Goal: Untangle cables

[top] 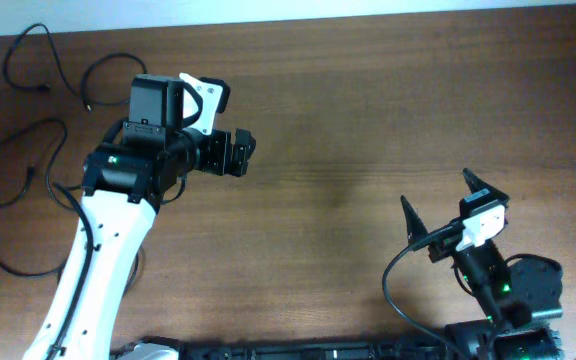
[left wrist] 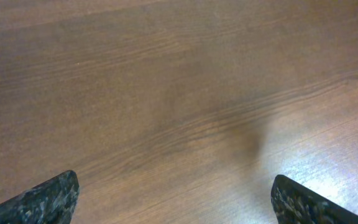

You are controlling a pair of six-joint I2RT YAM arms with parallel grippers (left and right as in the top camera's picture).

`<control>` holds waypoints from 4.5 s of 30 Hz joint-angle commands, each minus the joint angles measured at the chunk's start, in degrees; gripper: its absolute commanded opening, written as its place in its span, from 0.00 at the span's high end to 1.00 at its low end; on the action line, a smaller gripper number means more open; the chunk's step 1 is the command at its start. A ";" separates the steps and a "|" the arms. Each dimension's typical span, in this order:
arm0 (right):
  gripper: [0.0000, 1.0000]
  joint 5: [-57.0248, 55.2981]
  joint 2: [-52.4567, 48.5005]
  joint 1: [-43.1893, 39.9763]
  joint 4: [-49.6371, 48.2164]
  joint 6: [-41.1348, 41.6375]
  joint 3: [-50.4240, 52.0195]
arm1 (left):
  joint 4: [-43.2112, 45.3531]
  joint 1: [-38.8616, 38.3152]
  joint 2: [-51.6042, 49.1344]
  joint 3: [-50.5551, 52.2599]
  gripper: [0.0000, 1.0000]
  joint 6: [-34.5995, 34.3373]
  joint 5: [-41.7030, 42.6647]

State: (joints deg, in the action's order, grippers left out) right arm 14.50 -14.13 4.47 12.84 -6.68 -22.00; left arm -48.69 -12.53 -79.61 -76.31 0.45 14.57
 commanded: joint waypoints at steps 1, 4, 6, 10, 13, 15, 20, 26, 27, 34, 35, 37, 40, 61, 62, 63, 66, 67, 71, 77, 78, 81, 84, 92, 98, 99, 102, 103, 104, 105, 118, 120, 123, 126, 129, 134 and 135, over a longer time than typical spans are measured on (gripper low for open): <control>0.02 0.26 4.57 -0.48 -2.82 -0.39 4.02 | 0.00 -0.07 0.46 -0.76 0.01 0.46 0.17; 0.01 0.09 7.13 -0.48 -2.86 -0.39 5.66 | 0.00 -0.07 0.46 -0.76 0.01 0.46 0.15; 0.02 0.11 7.54 -0.42 -2.89 -0.37 5.99 | 0.00 -0.07 0.46 -0.76 0.01 0.46 0.15; 0.02 -0.15 8.72 -0.37 -2.86 -0.39 5.99 | 0.00 -0.07 0.46 -0.76 0.01 0.46 0.15; 0.02 -1.25 10.51 -0.37 -2.86 -0.39 5.99 | 0.00 -0.07 0.46 -0.76 0.01 0.44 0.15; 0.02 -2.34 11.76 -0.39 -2.84 -0.39 6.01 | 0.00 -0.07 0.46 -0.76 0.01 0.46 0.15; 0.02 -3.80 12.61 -0.37 -3.80 -0.39 7.02 | 0.00 -0.07 0.46 -0.76 0.01 0.46 0.15; 0.02 -3.56 13.94 -0.37 -15.21 -0.37 14.40 | 0.00 -0.07 0.46 -0.76 0.01 0.46 0.15; 0.02 -3.61 13.94 -0.37 -15.28 -0.37 15.06 | 0.00 -0.07 0.46 -0.76 0.01 0.46 0.17; 0.02 -5.18 13.94 -0.39 -24.06 1.18 21.68 | 0.00 -0.07 0.46 -0.76 0.01 0.46 0.15; 0.02 -5.31 13.94 -0.37 -23.78 1.14 21.68 | 0.00 -0.07 0.46 -0.76 0.01 0.46 0.15; 0.02 -6.03 13.94 -0.44 -23.54 1.16 21.68 | 0.00 -0.07 0.46 -0.76 0.01 0.46 0.17; 0.02 -6.10 13.94 -0.44 -21.29 1.18 21.68 | 0.00 -0.07 0.46 -0.76 0.01 0.46 0.17; 0.02 -7.91 13.94 -5.88 -8.63 9.07 21.68 | 0.00 -0.07 0.46 -0.76 0.01 0.46 0.17; 0.02 -8.20 13.94 -5.88 -8.57 9.07 21.68 | 0.00 -0.07 0.46 -0.76 0.01 0.46 0.17; 0.02 -8.57 13.94 -5.88 -8.55 9.07 21.68 | 0.00 -0.07 0.46 -0.76 0.01 0.44 0.15; 0.02 -9.20 13.94 -5.64 -8.48 8.85 21.68 | 0.00 -0.07 0.46 -0.76 0.01 0.46 0.15; 0.02 -9.46 13.94 -5.20 -8.46 8.83 21.68 | 0.00 -0.07 0.46 -0.76 0.01 0.46 0.15; 0.01 -10.45 13.94 -4.00 -8.28 8.66 21.68 | 0.00 -0.07 0.46 -0.76 0.01 0.46 0.15; 0.02 -10.45 13.94 -4.11 -8.33 8.66 21.68 | 0.00 -0.07 0.46 -0.76 0.01 0.46 0.17; 0.02 -10.03 13.94 -4.11 -8.52 8.66 21.68 | 0.00 -0.07 0.46 -0.76 0.01 0.46 0.15; 0.02 -10.05 13.94 -4.11 -8.55 8.66 21.68 | 0.00 -0.07 0.46 -0.76 0.01 0.46 0.15; 0.02 -10.05 13.94 -4.11 -8.55 8.66 21.68 | 0.00 -0.07 0.46 -0.76 0.01 0.46 0.15; 0.02 -10.05 13.94 -4.11 -8.55 8.66 21.68 | 0.00 -0.07 0.46 -0.76 0.01 0.46 0.17; 0.02 -10.05 13.94 -4.11 -8.55 8.66 21.68 | 0.00 -0.07 0.46 -0.76 0.01 0.46 0.17; 0.02 -10.05 13.94 -4.11 -8.55 8.66 21.68 | 0.00 -0.07 0.46 -0.76 0.01 0.46 0.17; 0.02 -10.05 13.94 -4.11 -8.55 8.66 21.68 | 0.00 -0.07 0.46 -0.76 0.01 0.46 0.15; 0.02 -10.05 13.94 -4.11 -8.55 8.66 21.68 | -0.04 -0.07 0.46 -0.76 0.01 0.46 0.13; 0.02 -10.05 13.94 -4.11 -8.55 8.66 21.68 | -0.22 -0.07 0.59 -0.76 0.01 0.46 0.15; 0.02 -10.05 13.94 -4.11 -8.55 8.66 21.68 | -0.92 -0.07 0.87 -0.76 0.01 0.46 0.15; 0.02 -10.05 13.94 -4.11 -8.55 8.66 21.68 | -6.21 14.27 25.68 22.84 0.01 0.46 -5.40; 0.02 -10.05 13.94 -4.11 -8.55 8.68 21.68 | -2.47 17.46 34.29 28.83 0.01 0.48 -4.72; 0.02 -10.05 13.94 -4.11 -8.55 8.66 21.68 | -0.96 18.27 47.76 35.21 0.01 0.50 -4.33; 0.02 -10.05 13.94 -4.11 -8.55 8.66 21.68 | 0.61 18.27 53.37 37.20 0.01 3.28 -3.02; 0.02 -10.05 13.94 -4.11 -8.55 8.66 21.68 | 4.20 16.74 60.39 40.22 0.01 7.39 -0.20; 0.02 -10.05 13.94 -4.11 -8.55 8.66 21.66 | 14.43 13.18 67.12 49.57 0.01 6.93 -0.20; 0.02 -10.05 13.94 -4.11 -8.55 8.66 21.68 | 15.41 13.18 68.28 50.71 0.01 6.93 -0.22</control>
State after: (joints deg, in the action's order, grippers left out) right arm 4.91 -0.58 0.10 3.88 1.74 -0.62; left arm -35.03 0.84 -13.63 -27.92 6.68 13.52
